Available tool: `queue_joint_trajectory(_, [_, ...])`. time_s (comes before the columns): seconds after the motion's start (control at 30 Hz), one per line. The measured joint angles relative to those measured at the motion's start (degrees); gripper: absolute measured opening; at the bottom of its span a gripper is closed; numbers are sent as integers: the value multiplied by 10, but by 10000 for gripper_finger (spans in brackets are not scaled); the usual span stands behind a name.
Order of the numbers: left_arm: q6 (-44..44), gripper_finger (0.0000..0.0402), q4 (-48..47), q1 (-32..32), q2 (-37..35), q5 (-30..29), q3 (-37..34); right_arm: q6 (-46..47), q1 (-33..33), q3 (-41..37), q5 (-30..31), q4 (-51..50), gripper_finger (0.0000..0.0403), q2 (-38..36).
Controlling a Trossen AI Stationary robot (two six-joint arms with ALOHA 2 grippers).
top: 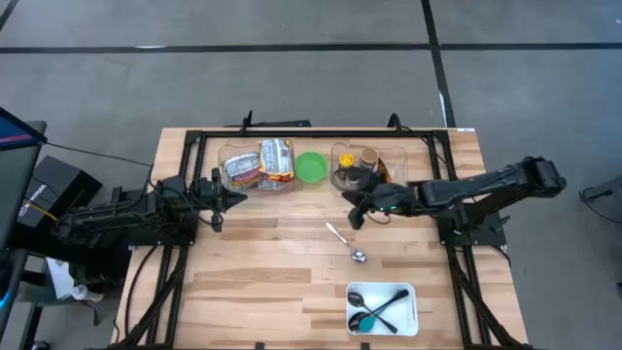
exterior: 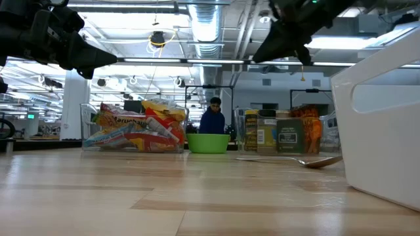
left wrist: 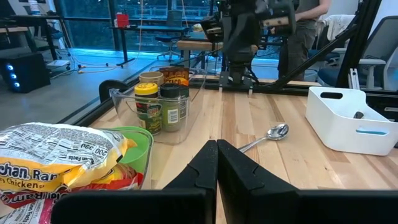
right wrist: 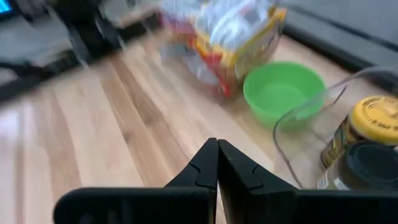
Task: Pick & Place Food Item
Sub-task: Put the silver spoon in the white bin
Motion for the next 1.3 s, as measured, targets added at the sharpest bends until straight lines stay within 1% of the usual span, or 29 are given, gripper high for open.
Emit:
queue_joint_trajectory(0.13, [0,1,0,0,0,0,0,8,11,91,-5,-136,1,69])
queue_joint_trajectory(0.27, [0,1,0,0,0,0,0,64,20,182,-35,-271,1,145])
queue_joint_trajectory(0.43, [0,1,0,0,0,-3,0,84,35,273,-89,-402,1,236])
queue_joint_trajectory(0.53, [0,1,0,0,0,-3,0,83,43,308,-134,-450,1,284])
queue_joint_trajectory(0.6, [0,1,0,0,0,-3,0,83,46,321,-170,-465,1,311])
queue_joint_trajectory(0.7, [0,1,0,0,0,-3,0,83,47,325,-223,-460,1,343])
queue_joint_trajectory(0.77, [0,1,0,0,0,-2,0,84,45,324,-240,-461,1,361])
queue_joint_trajectory(0.9, [0,1,0,0,0,-2,0,87,40,324,-243,-464,1,383])
queue_joint_trajectory(1.2, [0,1,0,0,0,-2,0,75,22,324,-245,-462,1,387])
queue_joint_trajectory(1.3, [0,1,0,0,0,-2,0,73,20,324,-259,-463,1,387])
